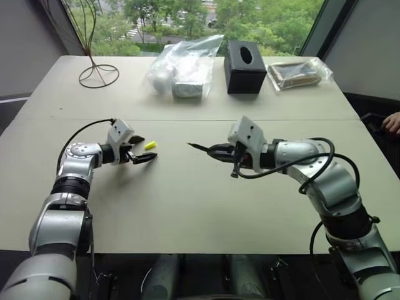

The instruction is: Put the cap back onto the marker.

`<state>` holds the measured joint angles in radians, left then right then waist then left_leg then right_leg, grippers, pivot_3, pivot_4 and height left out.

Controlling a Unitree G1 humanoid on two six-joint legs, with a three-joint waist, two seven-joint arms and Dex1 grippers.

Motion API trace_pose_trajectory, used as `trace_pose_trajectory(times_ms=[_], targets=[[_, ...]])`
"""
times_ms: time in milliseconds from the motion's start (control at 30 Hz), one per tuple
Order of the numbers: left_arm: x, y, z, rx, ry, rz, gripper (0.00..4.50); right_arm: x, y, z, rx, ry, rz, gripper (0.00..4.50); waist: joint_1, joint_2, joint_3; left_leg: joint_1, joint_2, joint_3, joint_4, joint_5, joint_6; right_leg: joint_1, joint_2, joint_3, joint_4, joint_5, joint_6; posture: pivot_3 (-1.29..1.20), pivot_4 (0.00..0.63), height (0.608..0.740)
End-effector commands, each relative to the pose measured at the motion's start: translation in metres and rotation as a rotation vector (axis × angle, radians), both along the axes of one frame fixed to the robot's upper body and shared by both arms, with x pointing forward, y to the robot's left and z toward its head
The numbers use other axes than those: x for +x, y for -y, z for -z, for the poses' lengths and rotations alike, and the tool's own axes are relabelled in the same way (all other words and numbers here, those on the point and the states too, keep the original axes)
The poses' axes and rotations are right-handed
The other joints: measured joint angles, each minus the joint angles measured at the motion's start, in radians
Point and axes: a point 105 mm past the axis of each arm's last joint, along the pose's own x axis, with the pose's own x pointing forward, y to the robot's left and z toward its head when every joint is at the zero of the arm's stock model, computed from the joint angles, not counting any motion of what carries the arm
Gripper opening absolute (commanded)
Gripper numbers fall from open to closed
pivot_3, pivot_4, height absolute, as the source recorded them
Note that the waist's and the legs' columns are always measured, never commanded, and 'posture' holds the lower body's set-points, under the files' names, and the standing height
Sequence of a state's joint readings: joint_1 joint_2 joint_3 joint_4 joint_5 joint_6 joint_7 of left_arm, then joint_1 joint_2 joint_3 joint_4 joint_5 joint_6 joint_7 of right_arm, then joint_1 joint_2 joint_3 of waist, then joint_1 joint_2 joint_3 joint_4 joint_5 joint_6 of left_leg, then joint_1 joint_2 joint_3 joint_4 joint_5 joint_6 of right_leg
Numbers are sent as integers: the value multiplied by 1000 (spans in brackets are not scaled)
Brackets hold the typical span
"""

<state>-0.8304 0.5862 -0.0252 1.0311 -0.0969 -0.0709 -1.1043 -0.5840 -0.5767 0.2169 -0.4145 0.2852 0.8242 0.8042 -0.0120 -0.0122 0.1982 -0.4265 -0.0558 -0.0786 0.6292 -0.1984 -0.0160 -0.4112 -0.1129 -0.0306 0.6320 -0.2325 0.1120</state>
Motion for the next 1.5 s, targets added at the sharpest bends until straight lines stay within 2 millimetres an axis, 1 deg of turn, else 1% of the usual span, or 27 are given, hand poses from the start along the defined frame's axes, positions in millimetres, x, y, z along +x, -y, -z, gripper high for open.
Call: trace_pose_trajectory(times_ms=[33, 267, 367, 433, 467, 500, 533, 567, 600, 633, 733, 900, 967, 1033, 1167, 1333, 1500], targets=[[4, 1, -4, 20, 22, 4, 4465, -4, 4, -17, 22, 63, 10, 32, 0, 0, 0, 0, 0, 0, 0, 0, 0, 0, 0, 0, 0, 0, 0, 0, 150, 740], [5, 7, 2, 11, 9, 12, 4465, -3, 4, -17, 24, 66, 21, 32, 2, 0, 0, 0, 0, 0, 1, 0, 0, 1, 0, 0, 0, 0, 0, 0, 150, 740], [5, 10, 3, 6, 5, 18, 3750, -1, 5, -18, 25, 67, 25, 0, 3, 0, 0, 0, 0, -1, 1, 0, 0, 1, 0, 0, 0, 0, 0, 0, 150, 740], [5, 11, 4, 5, 5, 19, 2786, -1, 6, -17, 24, 68, 29, 0, 3, 0, 0, 0, 0, -1, 1, 0, 0, 1, 0, 0, 0, 0, 0, 0, 150, 740], [5, 12, 5, 3, 5, 20, 2221, 0, 7, -17, 24, 68, 32, 0, 2, 0, 0, 0, 0, -1, 1, 0, 0, 1, 0, 0, 0, 0, 0, 0, 150, 740], [5, 13, 5, 1, 4, 21, 1782, 0, 7, -17, 24, 68, 34, 0, 2, 0, 0, 0, 0, -1, 1, 0, 0, 1, 0, 0, 0, 0, 0, 0, 150, 740], [5, 14, 6, 1, 5, 22, 1168, 0, 8, -17, 24, 68, 37, 0, 2, 0, 0, 0, 0, -1, 1, 0, 0, 1, 0, 0, 0, 0, 0, 0, 150, 740], [5, 14, 6, 2, 4, 24, 738, 0, 8, -17, 24, 68, 39, 0, 2, 0, 0, 0, 0, -1, 1, 0, 0, 1, 0, 0, 0, 0, 0, 0, 150, 740], [4, 14, 7, 5, 2, 26, 166, 1, 9, -17, 24, 67, 41, 0, 2, 0, 0, 0, 0, -1, 1, 0, 0, 1, 0, 0, 0, 0, 0, 0, 150, 740], [4, 15, 7, 8, 1, 28, 19, 1, 9, -17, 23, 66, 43, 0, 2, 0, 0, 0, 0, -1, 1, 0, 0, 1, 0, 0, 0, 0, 0, 0, 150, 740], [5, 13, 6, 16, 7, 23, 19, 2, 13, -15, 18, 63, 51, 0, 2, 0, 0, 0, 0, -1, 1, 0, 0, 1, 0, 0, 0, 0, 0, 0, 150, 740], [9, 10, -8, 27, 54, 23, 19, 6, 21, -14, -7, 72, 61, 0, 1, 0, 0, 0, 0, -1, 1, 0, 0, 1, 0, 0, 0, 0, 0, 0, 150, 740], [10, 19, -25, 21, 99, 85, 19, 10, 30, -15, -42, 91, 62, 0, 1, 0, 0, 0, 0, -1, 1, 0, 0, 1, 0, 0, 0, 0, 0, 0, 150, 740], [7, 32, -45, 29, 146, 184, 19, 15, 39, -19, -73, 107, 57, 0, 2, -1, 0, 0, 0, 0, 1, 0, 0, 1, 0, 0, 0, 0, 0, 0, 150, 740], [-10, 54, -73, 111, 234, 392, 19, 22, 51, -24, -125, 127, 24, 0, 0, -2, 1, -1, 0, 0, 1, 0, 0, 0, 0, 0, -1, 0, 0, 0, 150, 740], [-27, 71, -90, 137, 271, 519, 19, 22, 52, -27, -151, 138, -35, 0, -6, -2, 1, -1, 1, 0, -1, 0, 0, 0, 0, 0, -1, 0, 0, 0, 150, 740], [-36, 87, -101, 130, 291, 598, 19, 20, 42, -32, -158, 158, -94, 0, -3, -1, 1, -1, 1, 0, 0, 0, 0, 0, 0, 0, -1, 0, 0, 0, 150, 740]])
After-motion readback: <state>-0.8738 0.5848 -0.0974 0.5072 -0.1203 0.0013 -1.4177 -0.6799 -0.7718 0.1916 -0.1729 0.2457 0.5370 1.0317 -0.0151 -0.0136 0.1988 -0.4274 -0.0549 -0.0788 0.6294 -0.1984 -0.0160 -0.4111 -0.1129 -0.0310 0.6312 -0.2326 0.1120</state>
